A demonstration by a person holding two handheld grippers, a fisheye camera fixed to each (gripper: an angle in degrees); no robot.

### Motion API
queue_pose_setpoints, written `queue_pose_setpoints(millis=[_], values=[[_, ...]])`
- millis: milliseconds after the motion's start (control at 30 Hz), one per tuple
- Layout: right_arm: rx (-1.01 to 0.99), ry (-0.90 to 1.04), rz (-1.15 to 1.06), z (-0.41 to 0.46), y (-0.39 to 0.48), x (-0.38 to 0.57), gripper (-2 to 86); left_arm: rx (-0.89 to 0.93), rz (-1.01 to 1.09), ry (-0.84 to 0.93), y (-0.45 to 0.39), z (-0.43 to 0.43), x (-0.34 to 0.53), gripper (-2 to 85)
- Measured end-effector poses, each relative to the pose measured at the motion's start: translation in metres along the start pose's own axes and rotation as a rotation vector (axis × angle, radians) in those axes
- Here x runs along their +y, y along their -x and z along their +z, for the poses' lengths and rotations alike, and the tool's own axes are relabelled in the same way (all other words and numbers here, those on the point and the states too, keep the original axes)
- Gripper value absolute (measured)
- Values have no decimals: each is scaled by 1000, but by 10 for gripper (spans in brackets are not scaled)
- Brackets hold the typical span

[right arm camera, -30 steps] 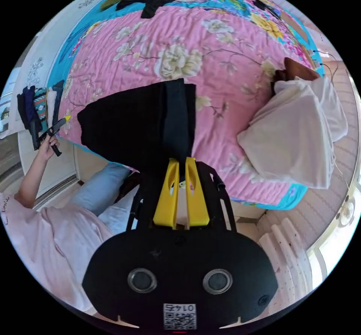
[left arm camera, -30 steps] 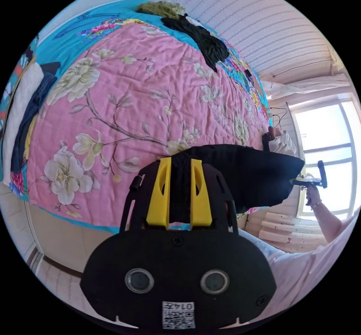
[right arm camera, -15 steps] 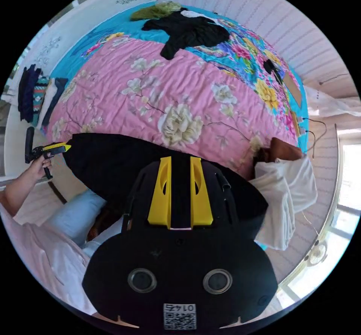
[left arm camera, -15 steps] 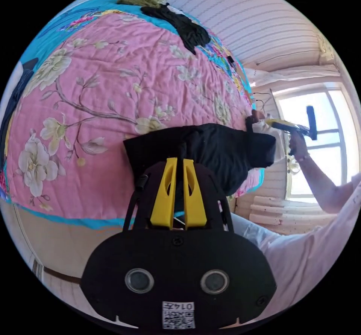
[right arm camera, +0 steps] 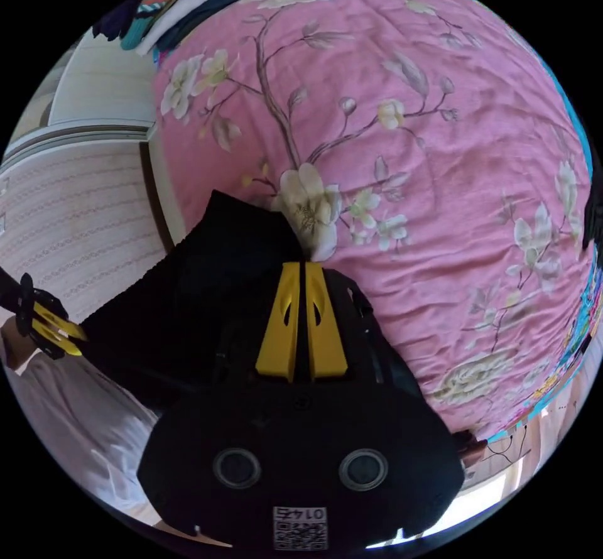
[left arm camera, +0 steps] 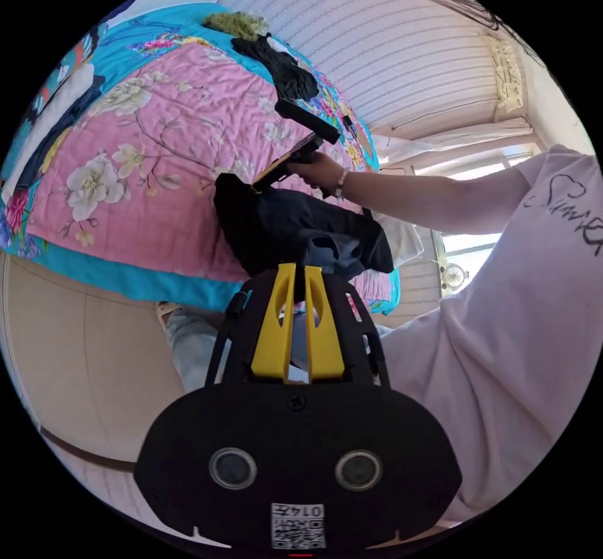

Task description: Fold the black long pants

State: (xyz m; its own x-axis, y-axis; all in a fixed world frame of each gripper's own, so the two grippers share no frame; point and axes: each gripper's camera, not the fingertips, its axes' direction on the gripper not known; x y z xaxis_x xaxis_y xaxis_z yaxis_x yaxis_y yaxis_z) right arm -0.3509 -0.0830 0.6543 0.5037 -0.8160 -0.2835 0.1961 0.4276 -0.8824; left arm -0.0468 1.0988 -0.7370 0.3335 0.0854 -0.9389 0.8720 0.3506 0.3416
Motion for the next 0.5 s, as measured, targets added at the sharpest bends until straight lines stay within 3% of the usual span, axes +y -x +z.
queue_pose_setpoints(millis=[133,267,367,500], values=[[-77,-247,61,-100,-16,31,6,-117,4,-188,17,-98,-4,-1],[-193,-464,-74,-203,-11,-4,9,-362,-70,-322,84,-167,-27,9],[-255,-513,-61,-210,-5,-62,16,-531,-158,-397,145,-177,-62,30],[-286,-506,111,-180,-12,-63,23,-603,-281,-260,195,-137,-64,32]])
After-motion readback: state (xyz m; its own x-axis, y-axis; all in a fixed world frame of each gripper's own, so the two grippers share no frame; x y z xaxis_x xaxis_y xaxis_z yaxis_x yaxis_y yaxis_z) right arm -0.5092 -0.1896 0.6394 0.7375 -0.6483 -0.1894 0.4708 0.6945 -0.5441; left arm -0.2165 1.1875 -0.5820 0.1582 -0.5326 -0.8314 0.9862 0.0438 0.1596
